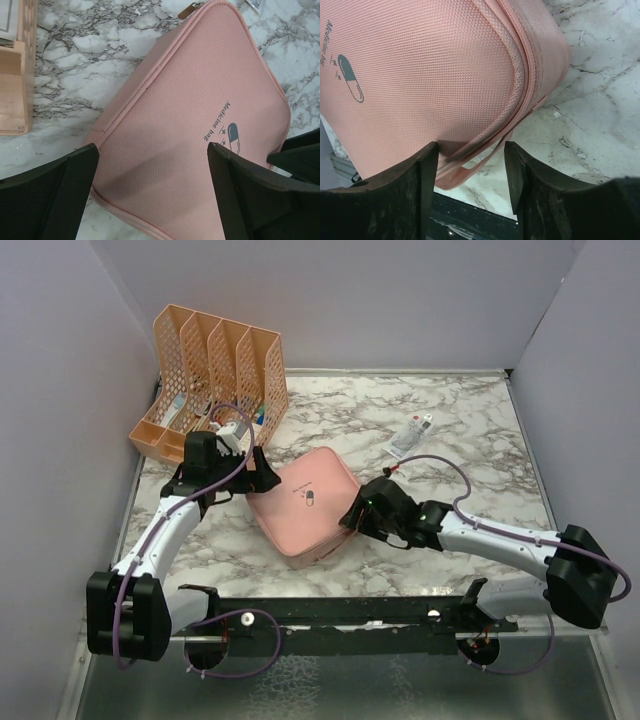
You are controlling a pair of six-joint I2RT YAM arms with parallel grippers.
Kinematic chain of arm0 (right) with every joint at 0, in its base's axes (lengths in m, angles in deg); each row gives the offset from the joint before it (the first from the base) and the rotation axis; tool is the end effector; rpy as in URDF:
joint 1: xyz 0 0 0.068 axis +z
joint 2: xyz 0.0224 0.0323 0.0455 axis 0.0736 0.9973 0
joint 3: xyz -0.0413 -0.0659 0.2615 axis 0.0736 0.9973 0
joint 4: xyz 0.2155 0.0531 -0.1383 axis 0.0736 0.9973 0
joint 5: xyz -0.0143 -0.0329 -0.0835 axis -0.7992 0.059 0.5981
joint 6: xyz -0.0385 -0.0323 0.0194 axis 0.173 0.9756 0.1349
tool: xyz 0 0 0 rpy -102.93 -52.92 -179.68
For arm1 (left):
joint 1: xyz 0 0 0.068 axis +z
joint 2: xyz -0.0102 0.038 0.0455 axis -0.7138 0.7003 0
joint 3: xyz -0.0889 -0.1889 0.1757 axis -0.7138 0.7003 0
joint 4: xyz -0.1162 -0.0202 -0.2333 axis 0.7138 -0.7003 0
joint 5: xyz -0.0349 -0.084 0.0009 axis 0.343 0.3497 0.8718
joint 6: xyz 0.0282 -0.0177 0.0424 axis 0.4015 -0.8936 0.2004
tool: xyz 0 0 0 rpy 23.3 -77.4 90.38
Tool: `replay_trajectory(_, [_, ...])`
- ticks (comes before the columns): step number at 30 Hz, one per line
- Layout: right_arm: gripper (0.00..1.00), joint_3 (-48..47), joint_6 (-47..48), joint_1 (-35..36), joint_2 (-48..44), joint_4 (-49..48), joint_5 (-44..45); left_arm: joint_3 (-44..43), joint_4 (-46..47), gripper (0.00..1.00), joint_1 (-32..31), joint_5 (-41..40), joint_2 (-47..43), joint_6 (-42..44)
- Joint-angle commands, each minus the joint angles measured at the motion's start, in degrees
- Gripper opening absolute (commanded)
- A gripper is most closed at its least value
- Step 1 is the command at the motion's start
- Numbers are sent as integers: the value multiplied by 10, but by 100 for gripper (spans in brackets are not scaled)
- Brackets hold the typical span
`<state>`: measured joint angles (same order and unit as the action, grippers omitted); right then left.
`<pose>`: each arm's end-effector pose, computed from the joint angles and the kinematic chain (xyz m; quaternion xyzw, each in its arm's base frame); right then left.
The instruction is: Organize the medicine kit
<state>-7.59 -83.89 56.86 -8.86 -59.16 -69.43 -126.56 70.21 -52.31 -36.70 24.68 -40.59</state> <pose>0.1592 0.1976 0.2086 0.1518 0.9269 0.2423 0.2429 0.2423 -0.0463 0.2462 0.0226 0.8739 -0.3140 0.3704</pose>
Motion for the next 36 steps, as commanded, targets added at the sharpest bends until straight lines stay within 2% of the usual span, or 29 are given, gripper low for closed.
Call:
replay_trajectory(1, [52, -15, 9, -3, 20, 32, 77, -25, -37, 95, 1, -40, -4, 40])
replay_trajectory(5, [42, -16, 56, -18, 36, 20, 84, -28, -48, 97, 0, -69, 19, 38])
replay_trajectory(8, [34, -18, 96, -51, 42, 10, 82, -22, -48, 96, 0, -45, 35, 36])
replay_trajectory(9, [32, -17, 115, -66, 42, 2, 76, -19, -47, 93, 0, -33, 39, 34])
replay_trajectory(11, [30, -19, 158, -95, 44, -21, 59, -12, -47, 84, 0, -5, 45, 27])
replay_trajectory(15, [28, -46, 260, -140, 67, -69, 20, 9, -32, 57, 0, 58, 43, 10])
replay_trajectory(18, [28, -91, 333, -162, 106, -84, -11, 34, -10, 42, -1, 101, 30, -5])
replay_trajectory(23, [28, -173, 399, -175, 176, -56, -16, 70, 27, 26, -4, 171, 14, -38])
replay_trajectory(26, [34, -210, 411, -175, 185, -24, 10, 85, 45, 23, -10, 177, -3, -61])
replay_trajectory(31, [55, -256, 450, -175, 167, 49, 11, 116, 109, 22, -34, 186, -24, -128])
replay_trajectory(36, [59, -263, 461, -168, 121, 125, -4, 129, 154, 22, -75, 137, -28, -181])
